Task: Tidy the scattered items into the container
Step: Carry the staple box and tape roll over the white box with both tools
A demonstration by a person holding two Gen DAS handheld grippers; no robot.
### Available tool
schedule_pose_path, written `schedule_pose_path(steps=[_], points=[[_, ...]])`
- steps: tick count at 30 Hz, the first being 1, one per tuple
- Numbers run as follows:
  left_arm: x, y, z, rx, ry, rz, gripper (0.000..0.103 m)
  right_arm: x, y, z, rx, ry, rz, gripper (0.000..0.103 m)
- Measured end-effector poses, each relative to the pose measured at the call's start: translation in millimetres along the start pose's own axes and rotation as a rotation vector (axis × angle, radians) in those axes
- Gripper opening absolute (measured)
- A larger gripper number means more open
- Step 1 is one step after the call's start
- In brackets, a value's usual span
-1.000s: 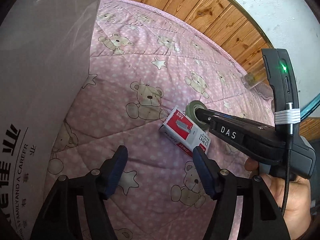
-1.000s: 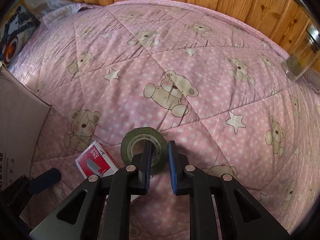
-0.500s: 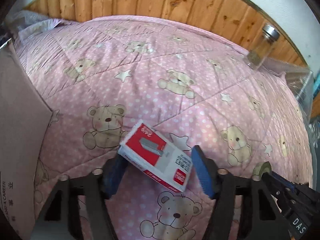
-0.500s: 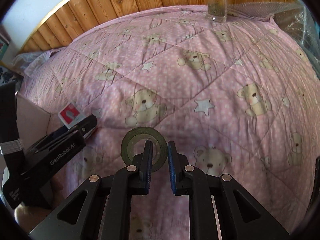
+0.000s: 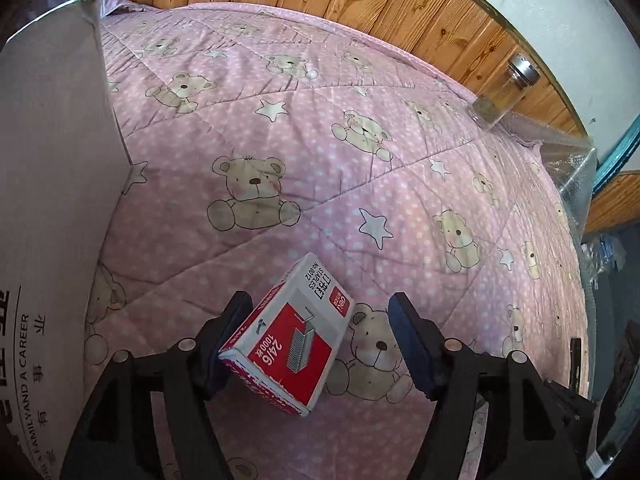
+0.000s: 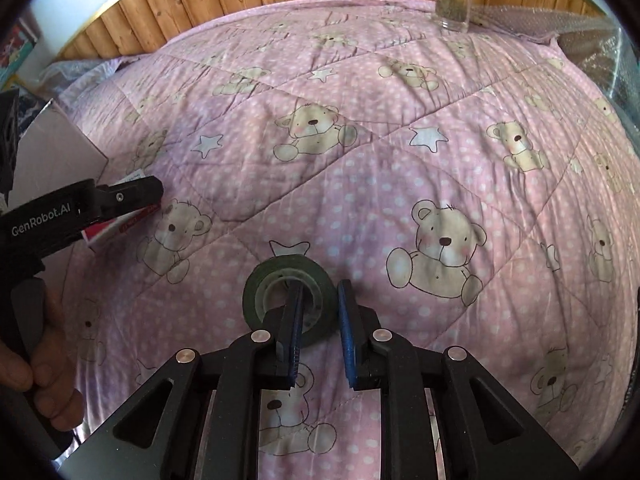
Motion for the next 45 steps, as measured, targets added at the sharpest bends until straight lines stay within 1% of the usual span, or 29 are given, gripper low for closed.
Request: schedule_pose_path(steps=[4,6,7,8,9,10,11,13,14,17,18,20,21,25,30,33,36,40,45], points=[[-4,-5,-2,-0.010,-0.004,0.000,0.072,-1,1,-2,0.005,0.007,-0.002,0.017],[-8,0,0,-0.018,-0.014,0.045,0.072,-1,1,-1,0.004,0.011,-0.002,0.017],[-11,5,-2,-0.036,-0.026,0.072,0.072,-1,1,-1,0.005,0.013,-0.004,0.017],[-13,9,-5,-0.073,-0.030,0.079,0.071,0,1,0,0.007,0.015,-0.007,0.017],[-15,13,-10,-0.116,-0.023,0.074,0.069,0,1,1,0.011,0.016,-0.008,0.017],[-17,16,-15,-0.136,-0.010,0.076,0.069,1,2,1,0.015,0.016,-0.006,0.017],[-18,16,-19,-0.124,0.002,0.091,0.069,1,2,1,0.017,0.016,-0.005,0.017],[-19,16,-21,-0.053,0.018,0.138,0.070,2,1,1,0.012,0.018,-0.006,0.017],[-20,15,-19,-0.029,0.014,0.156,0.070,2,1,1,0.007,0.020,-0.007,0.017],[-23,14,-8,-0.003,-0.004,0.187,0.070,1,0,1,0.001,0.027,-0.010,0.017],[-25,12,-4,0.003,-0.011,0.191,0.064,1,0,1,0.001,0.028,-0.011,0.017],[-26,10,-4,0.028,0.009,0.205,0.038,1,0,1,0.006,0.030,-0.012,0.017],[-27,8,-5,0.021,0.008,0.200,0.039,1,1,1,0.010,0.031,-0.009,0.017],[-28,3,-11,0.012,0.008,0.181,0.038,2,2,0,0.020,0.031,0.000,0.017],[-33,6,-25,-0.006,0.011,0.168,0.038,-2,14,-15,0.067,0.053,0.104,0.016],[-35,14,-35,-0.017,0.021,0.183,0.038,-15,20,-21,0.113,0.043,0.168,0.016],[-41,25,-40,-0.030,0.015,0.197,0.038,-29,20,-27,0.133,0.037,0.194,0.016],[-48,42,-54,-0.040,0.021,0.234,0.038,-43,13,-41,0.157,0.049,0.206,0.016],[-56,63,-82,-0.051,0.055,0.295,0.038,-54,2,-62,0.179,0.075,0.198,0.016]])
Point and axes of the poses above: each gripper's, at about its wrist camera, not at the fingertips, and z roughly the way its jaws point, y to its right, x to its top, the point moved 7 cm from there along z, roughly the way its jaws point, and after that the axes turned 6 degrees about z, right-handed, at the moved point
